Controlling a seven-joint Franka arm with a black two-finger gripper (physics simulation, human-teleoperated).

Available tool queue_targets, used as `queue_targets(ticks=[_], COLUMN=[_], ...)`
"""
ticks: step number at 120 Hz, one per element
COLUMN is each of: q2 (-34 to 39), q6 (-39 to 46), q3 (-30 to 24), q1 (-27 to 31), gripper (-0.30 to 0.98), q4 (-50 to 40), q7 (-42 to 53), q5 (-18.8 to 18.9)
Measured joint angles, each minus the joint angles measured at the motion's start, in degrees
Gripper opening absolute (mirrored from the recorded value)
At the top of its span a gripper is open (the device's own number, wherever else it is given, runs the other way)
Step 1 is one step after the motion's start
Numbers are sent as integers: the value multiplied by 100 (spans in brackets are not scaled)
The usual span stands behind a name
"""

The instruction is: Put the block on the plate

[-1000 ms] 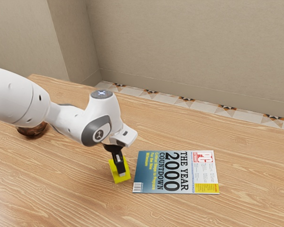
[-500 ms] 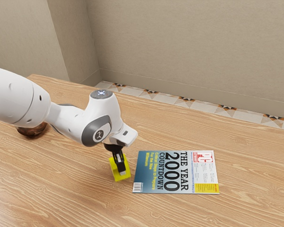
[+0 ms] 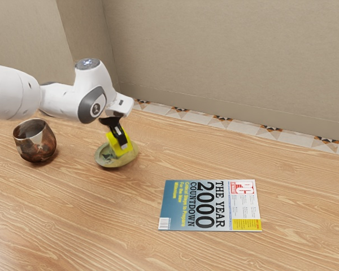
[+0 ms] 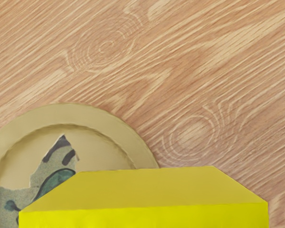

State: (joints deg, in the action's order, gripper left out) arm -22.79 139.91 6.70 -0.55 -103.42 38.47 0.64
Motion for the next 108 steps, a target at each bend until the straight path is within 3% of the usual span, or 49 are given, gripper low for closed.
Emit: queue_targets(ticks=[19, 33, 65, 81, 108], q2=[-817, -892, -837, -186, 1366], q6=[-215, -290, -425, -840, -2646], q3=[14, 16, 15, 78, 27], q1=[318, 422, 393, 136, -61], gripper=[40, 40, 59, 63, 65], q4=[767, 814, 980, 1162, 1320], q7=[25, 41, 114, 127, -665], q5=[-31, -42, -25, -26, -38])
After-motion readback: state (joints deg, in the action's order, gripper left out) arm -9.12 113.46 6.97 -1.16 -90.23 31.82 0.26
